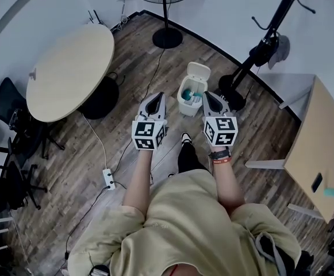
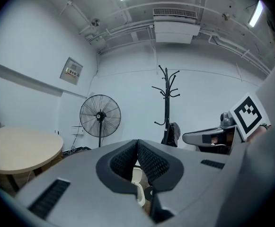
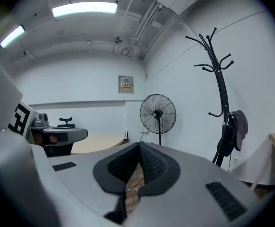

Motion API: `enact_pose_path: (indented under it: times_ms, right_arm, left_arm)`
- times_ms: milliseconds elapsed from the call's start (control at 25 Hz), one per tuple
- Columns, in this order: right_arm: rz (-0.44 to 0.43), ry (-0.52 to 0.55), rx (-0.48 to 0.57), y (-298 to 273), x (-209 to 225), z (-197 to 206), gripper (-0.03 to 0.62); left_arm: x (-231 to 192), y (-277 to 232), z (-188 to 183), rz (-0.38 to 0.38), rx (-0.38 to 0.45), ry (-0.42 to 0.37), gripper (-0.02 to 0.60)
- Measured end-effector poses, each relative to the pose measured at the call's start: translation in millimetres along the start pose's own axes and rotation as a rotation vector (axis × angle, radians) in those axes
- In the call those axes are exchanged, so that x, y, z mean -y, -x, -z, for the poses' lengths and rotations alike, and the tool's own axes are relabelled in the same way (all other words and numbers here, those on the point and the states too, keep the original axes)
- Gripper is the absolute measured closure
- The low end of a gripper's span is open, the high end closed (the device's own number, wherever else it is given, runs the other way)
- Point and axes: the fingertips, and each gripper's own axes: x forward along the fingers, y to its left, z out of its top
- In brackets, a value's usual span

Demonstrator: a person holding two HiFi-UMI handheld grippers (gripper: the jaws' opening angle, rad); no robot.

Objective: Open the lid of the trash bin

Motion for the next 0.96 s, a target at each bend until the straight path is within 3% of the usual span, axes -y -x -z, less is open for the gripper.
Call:
enact_pose_path:
  times_ms: [520, 960]
  right_arm:
    - [-0.025, -0.021, 0.003, 0, -5, 4, 0.579]
    - [-0.036, -0.021, -0.036, -53, 23, 20, 0.579]
  left_arm:
    - [3, 0, -5, -0.008, 0.042, -0.004, 0.558]
    - [-11, -57, 10, 0.006, 0.021, -0.003, 0.558]
